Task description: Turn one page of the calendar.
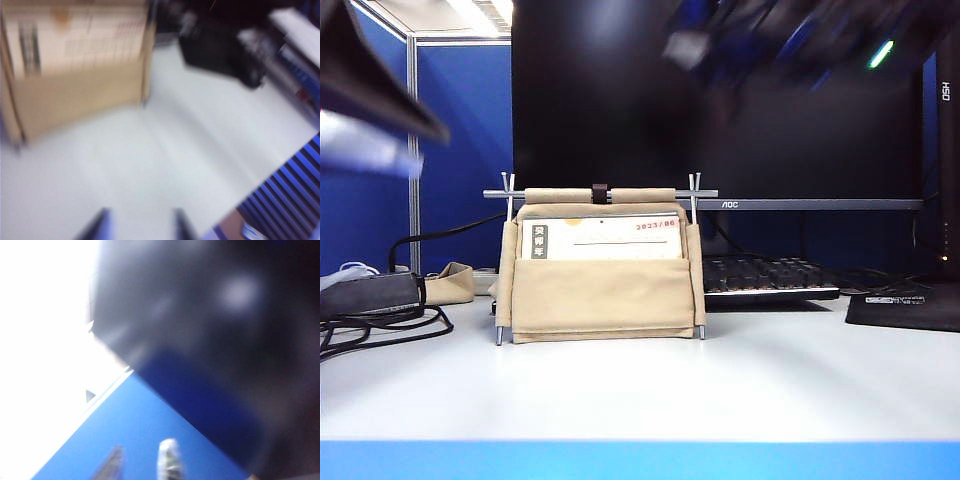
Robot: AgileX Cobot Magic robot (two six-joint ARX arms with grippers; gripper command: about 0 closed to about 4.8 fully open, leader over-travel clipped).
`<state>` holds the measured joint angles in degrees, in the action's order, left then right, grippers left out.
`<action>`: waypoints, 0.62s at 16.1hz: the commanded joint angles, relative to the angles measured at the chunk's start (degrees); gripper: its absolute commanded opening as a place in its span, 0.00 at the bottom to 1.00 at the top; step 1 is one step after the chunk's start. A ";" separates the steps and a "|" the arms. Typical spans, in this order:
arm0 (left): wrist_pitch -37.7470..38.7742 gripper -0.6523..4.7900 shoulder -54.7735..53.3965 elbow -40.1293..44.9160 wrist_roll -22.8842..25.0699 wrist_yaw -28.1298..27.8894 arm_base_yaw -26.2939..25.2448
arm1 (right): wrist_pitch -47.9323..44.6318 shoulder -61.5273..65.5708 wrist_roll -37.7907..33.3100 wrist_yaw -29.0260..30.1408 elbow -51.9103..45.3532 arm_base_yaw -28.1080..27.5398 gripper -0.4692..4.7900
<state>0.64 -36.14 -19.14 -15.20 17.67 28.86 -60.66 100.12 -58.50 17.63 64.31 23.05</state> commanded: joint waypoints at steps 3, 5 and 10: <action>3.67 0.20 14.75 -0.24 11.85 -11.63 0.07 | 51.41 -26.60 45.81 -2.73 -1.86 -0.92 0.24; 8.83 0.15 20.83 -0.20 12.09 -14.03 0.07 | 54.45 -35.74 46.97 -4.11 -10.14 -0.09 0.24; 13.64 0.15 23.85 1.53 11.74 -13.40 0.07 | 52.11 -59.78 46.58 -13.68 -44.39 0.04 0.19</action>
<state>15.35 -12.29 -17.80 -3.44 3.92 28.88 -6.57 42.30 -11.90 4.58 22.35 23.07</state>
